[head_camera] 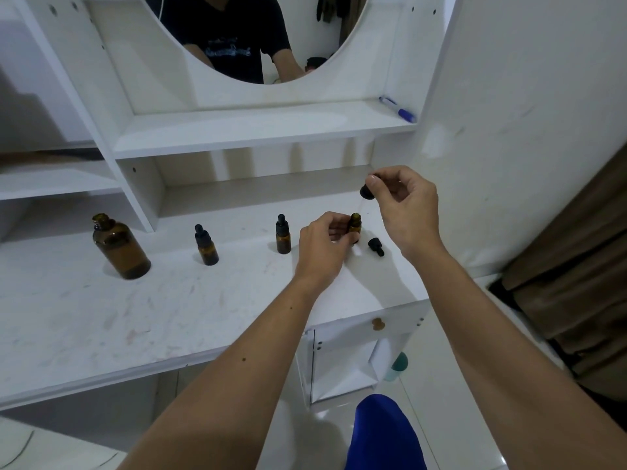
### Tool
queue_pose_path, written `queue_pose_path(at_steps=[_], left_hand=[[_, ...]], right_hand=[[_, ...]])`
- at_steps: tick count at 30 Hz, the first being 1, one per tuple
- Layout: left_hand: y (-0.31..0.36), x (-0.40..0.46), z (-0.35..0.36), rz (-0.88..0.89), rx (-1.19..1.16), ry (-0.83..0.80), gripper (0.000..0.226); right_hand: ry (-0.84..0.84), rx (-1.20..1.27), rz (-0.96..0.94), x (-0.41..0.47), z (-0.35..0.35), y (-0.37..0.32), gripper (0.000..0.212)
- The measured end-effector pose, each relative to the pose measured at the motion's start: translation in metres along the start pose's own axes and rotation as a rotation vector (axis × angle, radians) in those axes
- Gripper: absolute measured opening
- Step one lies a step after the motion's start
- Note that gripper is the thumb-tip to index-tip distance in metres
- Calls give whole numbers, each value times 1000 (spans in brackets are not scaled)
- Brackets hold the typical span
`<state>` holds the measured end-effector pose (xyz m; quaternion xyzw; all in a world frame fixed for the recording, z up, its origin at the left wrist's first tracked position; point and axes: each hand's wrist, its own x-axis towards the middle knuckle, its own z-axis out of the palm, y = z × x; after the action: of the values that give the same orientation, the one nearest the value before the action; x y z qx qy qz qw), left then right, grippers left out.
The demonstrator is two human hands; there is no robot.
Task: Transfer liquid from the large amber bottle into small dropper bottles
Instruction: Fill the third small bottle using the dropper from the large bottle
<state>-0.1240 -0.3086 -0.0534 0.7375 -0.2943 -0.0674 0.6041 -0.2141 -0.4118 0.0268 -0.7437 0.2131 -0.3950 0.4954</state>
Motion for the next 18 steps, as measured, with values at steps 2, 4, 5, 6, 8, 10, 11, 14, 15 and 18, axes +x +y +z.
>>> queue_pose_path(at_steps=[2, 4, 5, 6, 8, 10, 11, 14, 15, 18], left_hand=[[0, 0, 0, 2, 2, 1, 26], [-1, 0, 1, 3, 2, 2, 26], [-1, 0, 1, 4, 5, 2, 26], [-1, 0, 1, 7, 9, 1, 26], [-1, 0, 1, 10, 13, 0, 26], [-2, 0, 1, 9, 5, -1, 25], [-2, 0, 1, 9, 4, -1, 25], [-4, 0, 2, 15, 8, -3, 24], [-4, 0, 2, 18, 11, -5, 24], [-4, 1, 2, 14, 16, -7, 23]], right_hand=[[-2, -1, 2, 1, 0, 0, 4], [3, -4, 7, 1, 1, 2, 3], [11, -8, 6, 0, 2, 3, 3], [22, -11, 1, 0, 3, 3, 4], [41, -10, -9, -1, 5, 4, 8], [43, -9, -13, -1, 6, 3, 9], [41, -8, -13, -1, 5, 3, 9], [42, -29, -13, -2, 4, 3, 11], [47, -39, -12, -2, 3, 3, 11], [48, -43, -9, -3, 4, 1, 11]])
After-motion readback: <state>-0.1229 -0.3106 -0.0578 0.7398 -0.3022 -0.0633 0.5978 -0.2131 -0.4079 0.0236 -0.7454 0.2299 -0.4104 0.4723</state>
